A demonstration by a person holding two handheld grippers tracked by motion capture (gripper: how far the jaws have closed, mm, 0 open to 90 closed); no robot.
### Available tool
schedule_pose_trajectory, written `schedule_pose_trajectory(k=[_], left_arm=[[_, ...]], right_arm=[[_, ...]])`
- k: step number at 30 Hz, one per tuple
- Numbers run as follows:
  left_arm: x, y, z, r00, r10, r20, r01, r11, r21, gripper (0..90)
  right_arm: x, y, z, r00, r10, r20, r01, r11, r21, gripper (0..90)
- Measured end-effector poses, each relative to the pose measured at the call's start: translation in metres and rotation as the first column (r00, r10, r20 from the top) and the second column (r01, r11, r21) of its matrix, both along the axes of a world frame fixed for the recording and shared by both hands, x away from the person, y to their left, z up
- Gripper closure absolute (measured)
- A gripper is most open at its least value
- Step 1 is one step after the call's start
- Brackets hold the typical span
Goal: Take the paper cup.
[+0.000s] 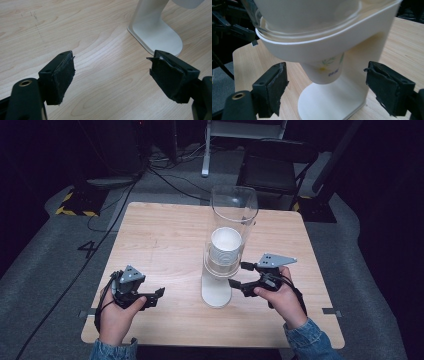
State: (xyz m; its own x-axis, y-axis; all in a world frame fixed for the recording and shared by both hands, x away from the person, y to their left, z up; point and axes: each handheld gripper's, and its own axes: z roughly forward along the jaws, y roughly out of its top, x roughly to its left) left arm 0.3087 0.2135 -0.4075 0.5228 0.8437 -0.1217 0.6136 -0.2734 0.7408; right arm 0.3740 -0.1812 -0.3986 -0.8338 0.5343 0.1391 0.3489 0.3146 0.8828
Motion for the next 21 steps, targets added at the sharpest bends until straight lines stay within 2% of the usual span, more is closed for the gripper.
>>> schedule_pose_trajectory(k=[7,12,15,18,21], left_arm=[[-0.007,0.003,-0.001,0.9999,0.014,-0.002,-0.014,0.9999,0.0,19.5],[-0.01,0.006,-0.002,0.9998,0.021,0.006,-0.021,0.9997,-0.009,18.8],[-0.011,0.007,-0.002,0.9997,0.021,0.009,-0.021,0.9998,-0.006,18.6],[-0.012,0.007,-0.002,0.9997,0.023,0.005,-0.023,0.9997,-0.002,18.6],[-0.013,0.007,-0.003,0.9996,0.027,0.003,-0.027,0.9996,-0.002,18.6]], right_arm=[[0.003,0.019,-0.01,0.9998,0.016,0.011,-0.016,0.9998,-0.007,16.4],[0.004,0.031,-0.017,0.9983,-0.029,0.05,0.028,0.9996,0.009,16.2],[0.005,0.038,-0.02,0.994,-0.057,0.094,0.055,0.9982,0.021,16.6],[0.006,0.043,-0.024,0.9936,-0.04,0.105,0.036,0.9985,0.041,16.9],[0.006,0.048,-0.028,0.9909,-0.048,0.126,0.043,0.9983,0.039,18.2]])
